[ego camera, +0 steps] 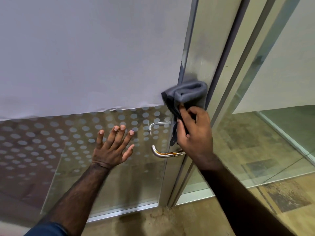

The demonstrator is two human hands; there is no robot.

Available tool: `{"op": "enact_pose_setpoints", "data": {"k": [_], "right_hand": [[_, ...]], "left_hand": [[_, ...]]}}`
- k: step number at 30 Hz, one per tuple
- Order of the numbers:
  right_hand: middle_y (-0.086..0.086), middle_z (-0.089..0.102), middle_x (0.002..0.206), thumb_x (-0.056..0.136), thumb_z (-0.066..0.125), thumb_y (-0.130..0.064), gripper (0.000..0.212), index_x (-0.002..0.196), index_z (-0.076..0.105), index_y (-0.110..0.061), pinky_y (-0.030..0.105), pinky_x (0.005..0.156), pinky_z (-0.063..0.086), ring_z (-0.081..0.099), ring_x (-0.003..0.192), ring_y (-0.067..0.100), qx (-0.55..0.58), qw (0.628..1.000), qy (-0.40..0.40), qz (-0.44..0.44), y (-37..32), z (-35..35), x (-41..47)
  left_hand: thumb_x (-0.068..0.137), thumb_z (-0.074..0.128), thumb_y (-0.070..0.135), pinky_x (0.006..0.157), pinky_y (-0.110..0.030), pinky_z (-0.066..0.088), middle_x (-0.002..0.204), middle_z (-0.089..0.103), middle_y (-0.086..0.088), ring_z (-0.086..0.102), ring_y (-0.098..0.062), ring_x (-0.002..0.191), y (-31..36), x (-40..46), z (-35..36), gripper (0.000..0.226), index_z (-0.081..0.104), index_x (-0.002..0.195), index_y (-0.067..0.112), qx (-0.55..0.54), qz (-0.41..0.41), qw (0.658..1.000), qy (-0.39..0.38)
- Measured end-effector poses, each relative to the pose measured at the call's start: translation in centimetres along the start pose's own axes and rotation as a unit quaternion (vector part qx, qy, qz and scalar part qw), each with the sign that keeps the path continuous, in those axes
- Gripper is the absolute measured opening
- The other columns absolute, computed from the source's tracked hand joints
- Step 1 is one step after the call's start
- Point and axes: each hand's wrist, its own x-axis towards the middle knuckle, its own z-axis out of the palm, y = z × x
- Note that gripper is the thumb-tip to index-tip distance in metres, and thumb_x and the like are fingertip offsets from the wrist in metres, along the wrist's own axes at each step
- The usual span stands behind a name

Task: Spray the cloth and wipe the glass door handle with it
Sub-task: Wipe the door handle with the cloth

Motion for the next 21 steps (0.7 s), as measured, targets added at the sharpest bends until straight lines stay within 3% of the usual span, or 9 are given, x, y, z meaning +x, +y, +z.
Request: {"op": "enact_pose_setpoints", "data": {"k": [5, 8, 11, 14, 16, 21], "right_hand": [[0.031, 0.067, 0.115, 0.099, 0.075, -0.004, 0.042, 0.141, 0.070, 0.003, 0.038, 0.097, 0.055, 0.064, 0.107, 0.037, 0.031, 0.991, 0.129, -0.013, 0.0, -1.7, 7.6], [0.031, 0.067, 0.115, 0.101, 0.076, -0.007, 0.043, 0.142, 0.068, 0.003, 0.035, 0.101, 0.056, 0.067, 0.108, 0.038, 0.024, 0.986, 0.163, 0.010, 1.1, -2.2, 8.2], [0.033, 0.067, 0.115, 0.099, 0.078, -0.003, 0.040, 0.136, 0.071, 0.007, 0.028, 0.105, 0.050, 0.066, 0.107, 0.038, 0.027, 0.990, 0.138, 0.031, 1.5, -1.5, 4.4], [0.033, 0.067, 0.113, 0.094, 0.081, 0.004, 0.043, 0.135, 0.071, 0.010, 0.044, 0.096, 0.058, 0.069, 0.100, 0.046, 0.030, 0.997, 0.056, 0.047, 0.9, -0.1, -0.7], [0.032, 0.067, 0.112, 0.092, 0.081, 0.005, 0.047, 0.138, 0.070, 0.007, 0.046, 0.092, 0.058, 0.068, 0.101, 0.044, 0.021, 0.999, 0.020, 0.036, 0.5, 0.3, -2.1], [0.031, 0.069, 0.111, 0.096, 0.075, 0.001, 0.039, 0.135, 0.073, 0.007, 0.036, 0.095, 0.054, 0.063, 0.104, 0.037, 0.027, 0.995, 0.096, 0.005, -0.4, -0.4, 4.0]], "left_hand": [[0.100, 0.061, 0.056, 0.133, -0.063, 0.010, 0.179, 0.023, -0.017, 0.019, -0.033, 0.167, 0.0, -0.1, 0.1, 0.082, 0.040, 0.167, 0.015, -0.002, -0.005, 1.000, 0.000], [0.100, 0.061, 0.056, 0.133, -0.063, 0.010, 0.179, 0.023, -0.017, 0.020, -0.033, 0.167, 0.0, -0.1, 0.1, 0.082, 0.040, 0.168, 0.015, 0.001, -0.005, 1.000, -0.001], [0.099, 0.062, 0.056, 0.133, -0.063, 0.010, 0.178, 0.023, -0.017, 0.020, -0.034, 0.166, 0.1, 0.0, 0.0, 0.082, 0.040, 0.167, 0.015, -0.002, -0.002, 1.000, -0.001], [0.099, 0.062, 0.055, 0.133, -0.064, 0.010, 0.178, 0.024, -0.017, 0.020, -0.034, 0.166, 0.0, 0.0, 0.1, 0.082, 0.041, 0.167, 0.014, -0.001, -0.002, 1.000, 0.000], [0.099, 0.062, 0.056, 0.133, -0.063, 0.011, 0.178, 0.024, -0.017, 0.021, -0.034, 0.166, 0.0, 0.0, 0.0, 0.082, 0.041, 0.167, 0.014, 0.003, -0.002, 1.000, 0.000], [0.099, 0.063, 0.055, 0.132, -0.063, 0.012, 0.178, 0.024, -0.017, 0.021, -0.034, 0.166, 0.0, 0.0, 0.0, 0.082, 0.041, 0.167, 0.015, -0.002, -0.003, 1.000, 0.001]]}}
